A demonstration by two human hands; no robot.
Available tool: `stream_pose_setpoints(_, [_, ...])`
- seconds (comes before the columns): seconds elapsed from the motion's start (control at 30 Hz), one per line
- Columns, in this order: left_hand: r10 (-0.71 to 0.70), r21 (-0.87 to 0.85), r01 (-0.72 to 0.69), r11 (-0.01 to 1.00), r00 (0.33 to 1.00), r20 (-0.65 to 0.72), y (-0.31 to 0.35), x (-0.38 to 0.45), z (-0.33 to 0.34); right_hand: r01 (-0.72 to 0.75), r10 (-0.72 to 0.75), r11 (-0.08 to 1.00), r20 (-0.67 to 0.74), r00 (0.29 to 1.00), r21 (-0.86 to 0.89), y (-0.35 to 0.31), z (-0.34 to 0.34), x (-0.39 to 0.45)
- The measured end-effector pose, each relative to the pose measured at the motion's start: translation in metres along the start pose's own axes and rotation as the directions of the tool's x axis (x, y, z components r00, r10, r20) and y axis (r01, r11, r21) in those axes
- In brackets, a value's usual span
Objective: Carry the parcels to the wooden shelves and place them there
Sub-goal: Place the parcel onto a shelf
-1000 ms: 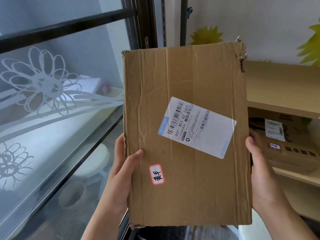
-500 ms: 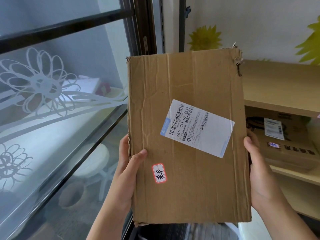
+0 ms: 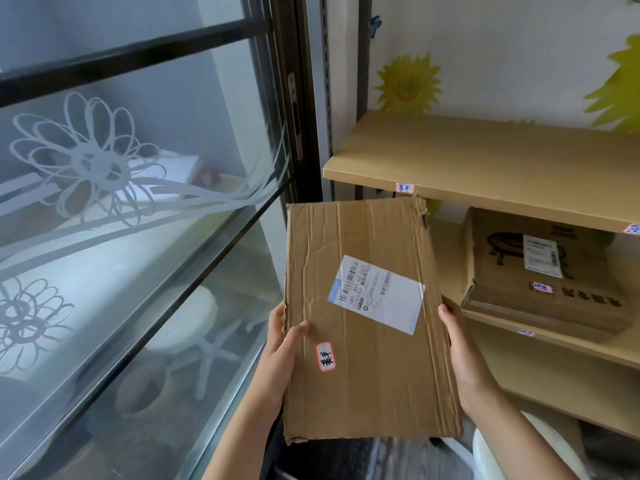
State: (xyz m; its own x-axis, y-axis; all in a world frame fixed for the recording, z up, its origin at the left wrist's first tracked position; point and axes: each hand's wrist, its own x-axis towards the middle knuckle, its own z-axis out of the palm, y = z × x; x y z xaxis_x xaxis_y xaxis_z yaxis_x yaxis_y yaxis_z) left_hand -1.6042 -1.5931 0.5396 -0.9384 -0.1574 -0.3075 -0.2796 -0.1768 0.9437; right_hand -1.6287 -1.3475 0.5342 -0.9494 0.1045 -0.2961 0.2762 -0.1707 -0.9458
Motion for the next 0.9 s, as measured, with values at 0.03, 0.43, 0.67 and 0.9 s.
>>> stream_pose_setpoints(0.03, [-0.013, 0.005, 0.014, 1.000, 1.000, -0.005, -0.003, 0.001, -0.001, -0.018, 0.018, 1.000, -0.012, 1.000, 0.002, 0.004, 0.001, 0.000])
stream_pose_setpoints(0.43, [0.017, -0.004, -0.017, 1.000, 0.999, 0.039, 0.009, 0.016, 0.003, 0.011, -0.015, 0.999, -0.104, 0.995, -0.031, -0.011, 0.004, -0.001])
stream_pose_setpoints(0.67, [0.126, -0.025, -0.124, 0.992, 0.982, 0.138, 0.077, 0.035, 0.032, 0.175, -0.180, 0.984, -0.137, 0.974, -0.044, -0.077, 0.004, 0.021])
stream_pose_setpoints(0.9, [0.203, -0.032, -0.201, 0.979, 0.956, 0.211, 0.165, 0.070, 0.080, 0.278, -0.279, 0.960, -0.194, 0.941, -0.031, -0.162, -0.012, 0.064])
